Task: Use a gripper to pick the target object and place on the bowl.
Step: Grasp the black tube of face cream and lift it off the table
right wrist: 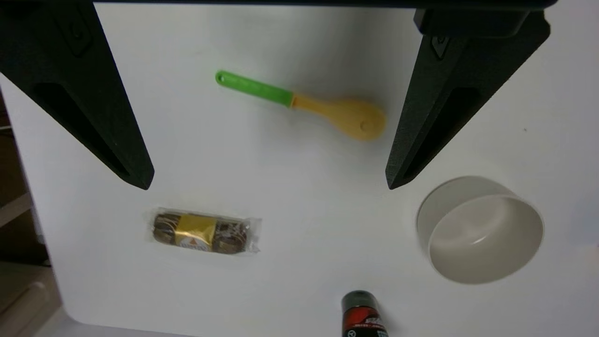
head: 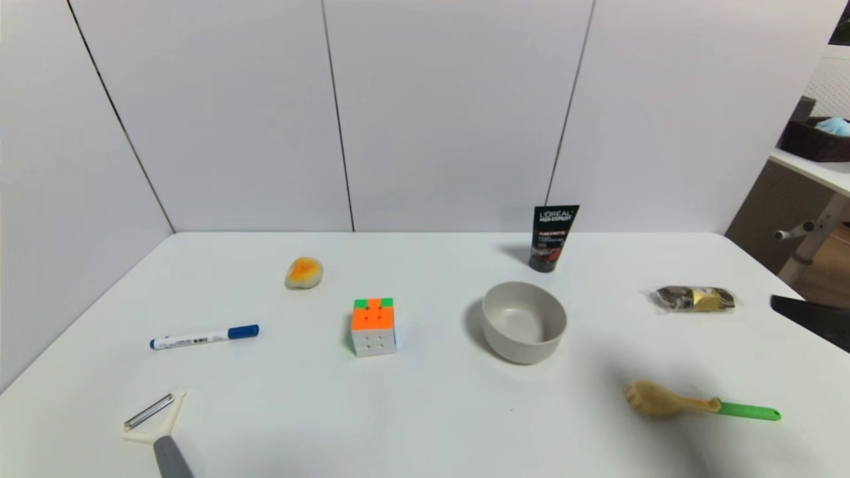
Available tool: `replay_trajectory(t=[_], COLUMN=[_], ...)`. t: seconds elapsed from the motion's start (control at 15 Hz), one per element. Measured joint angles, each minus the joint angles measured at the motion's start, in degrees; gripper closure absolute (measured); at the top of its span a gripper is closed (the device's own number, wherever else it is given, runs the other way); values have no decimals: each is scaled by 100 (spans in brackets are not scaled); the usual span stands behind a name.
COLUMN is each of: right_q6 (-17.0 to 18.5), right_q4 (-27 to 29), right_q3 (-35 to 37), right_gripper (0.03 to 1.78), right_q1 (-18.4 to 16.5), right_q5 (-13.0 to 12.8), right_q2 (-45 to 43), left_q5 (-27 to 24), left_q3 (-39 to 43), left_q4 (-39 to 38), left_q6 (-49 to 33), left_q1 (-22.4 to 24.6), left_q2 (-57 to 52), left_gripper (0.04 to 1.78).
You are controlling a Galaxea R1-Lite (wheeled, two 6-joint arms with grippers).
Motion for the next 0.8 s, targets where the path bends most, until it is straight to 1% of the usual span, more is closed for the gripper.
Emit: replay_trajectory(t=[0.13, 0.2, 0.33, 0.4, 0.47, 0.6, 0.73, 0.8], right_q6=[-33, -63, -229, -394, -588, -1051, -1508, -1729], right_q4=[-9, -16, -49, -61, -101, -302, -670, -795], right_q3=[-798, -1257, -2086, -2500, -2842, -3327, -3652, -3790], right_gripper=[10, 10, 10, 10, 10, 10, 10, 10], right_q1=[-9, -17, -66, -124, -205, -417, -684, -817], right_q5=[251, 438, 940, 1292, 1684, 2637, 3767, 4275], right_q2=[1220, 1841, 2929, 3469, 3933, 4735, 5361, 5604], left_q5=[0, 0, 2, 5, 0, 2, 2, 2], left_q3=[0, 0, 0, 0, 0, 0, 0, 0], left_q4=[-2, 0, 0, 0, 0, 0, -2, 0], left_q6=[2, 0, 2, 0, 0, 0, 2, 0], left_q1=[0, 0, 0, 0, 0, 0, 0, 0], left_q2=[0, 0, 0, 0, 0, 0, 0, 0], left_gripper=[13, 13, 13, 13, 13, 13, 13, 13])
